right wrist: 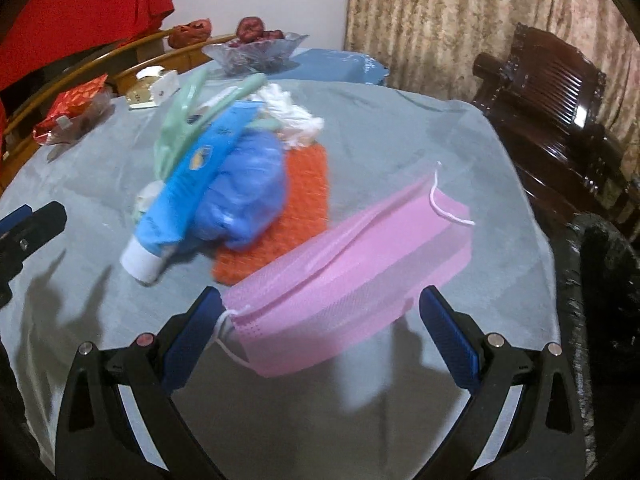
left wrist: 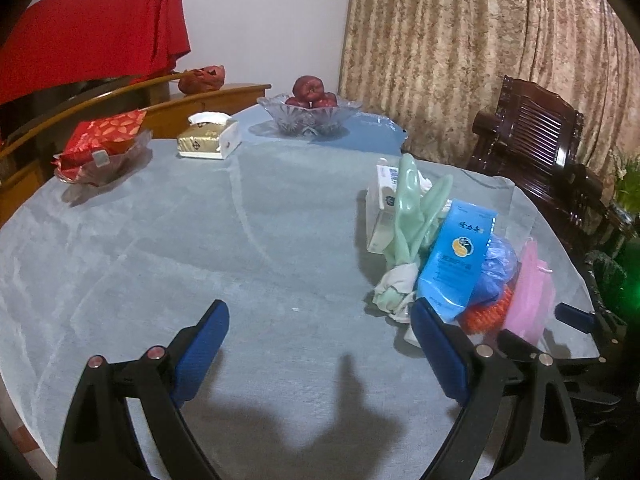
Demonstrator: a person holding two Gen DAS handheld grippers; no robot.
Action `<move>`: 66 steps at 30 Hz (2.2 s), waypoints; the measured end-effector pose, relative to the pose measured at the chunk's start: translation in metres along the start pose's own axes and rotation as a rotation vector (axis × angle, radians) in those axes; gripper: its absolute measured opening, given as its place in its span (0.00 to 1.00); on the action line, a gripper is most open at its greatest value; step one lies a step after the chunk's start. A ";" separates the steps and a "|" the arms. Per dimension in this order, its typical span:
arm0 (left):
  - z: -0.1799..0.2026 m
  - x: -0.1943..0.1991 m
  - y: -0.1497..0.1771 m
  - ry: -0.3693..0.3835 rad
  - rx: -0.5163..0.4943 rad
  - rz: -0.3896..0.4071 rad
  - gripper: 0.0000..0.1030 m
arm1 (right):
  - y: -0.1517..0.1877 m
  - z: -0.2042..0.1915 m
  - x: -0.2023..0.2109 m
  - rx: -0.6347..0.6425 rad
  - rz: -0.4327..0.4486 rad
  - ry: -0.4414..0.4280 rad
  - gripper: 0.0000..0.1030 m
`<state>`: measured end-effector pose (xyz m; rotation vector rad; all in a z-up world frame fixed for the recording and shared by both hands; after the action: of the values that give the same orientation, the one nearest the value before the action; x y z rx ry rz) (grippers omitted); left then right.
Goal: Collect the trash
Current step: 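Return both grippers to the table above the remaining trash, then grasp the pink mask by its ear loop with the right gripper, then grasp the blue tube with the left gripper while the right gripper lifts the pink mask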
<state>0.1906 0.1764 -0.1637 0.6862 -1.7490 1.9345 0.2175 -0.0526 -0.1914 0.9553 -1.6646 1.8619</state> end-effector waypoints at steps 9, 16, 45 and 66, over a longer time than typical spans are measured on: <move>0.020 -0.004 0.006 0.037 -0.012 -0.024 0.87 | 0.008 0.023 -0.004 -0.023 -0.056 -0.092 0.47; 0.041 -0.012 0.013 0.076 -0.033 -0.058 0.80 | 0.013 0.016 0.002 0.027 -0.060 -0.177 0.09; 0.093 -0.023 0.034 0.188 -0.030 -0.200 0.55 | 0.029 0.057 0.039 0.016 -0.049 -0.178 0.41; 0.101 -0.046 0.034 0.241 -0.039 -0.231 0.32 | 0.009 0.072 -0.012 -0.104 -0.104 -0.063 0.50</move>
<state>0.2117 0.0728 -0.2111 0.5854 -1.4876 1.7430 0.2329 -0.1236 -0.2045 1.0452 -1.6971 1.6769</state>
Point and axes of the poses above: each gripper's, at about its wrist camera, not at the fingertips, and x roughly against the way its jaws point, z to its right, y to its underside, the point moved 3 cm from there along -x, roughly the way its jaws point
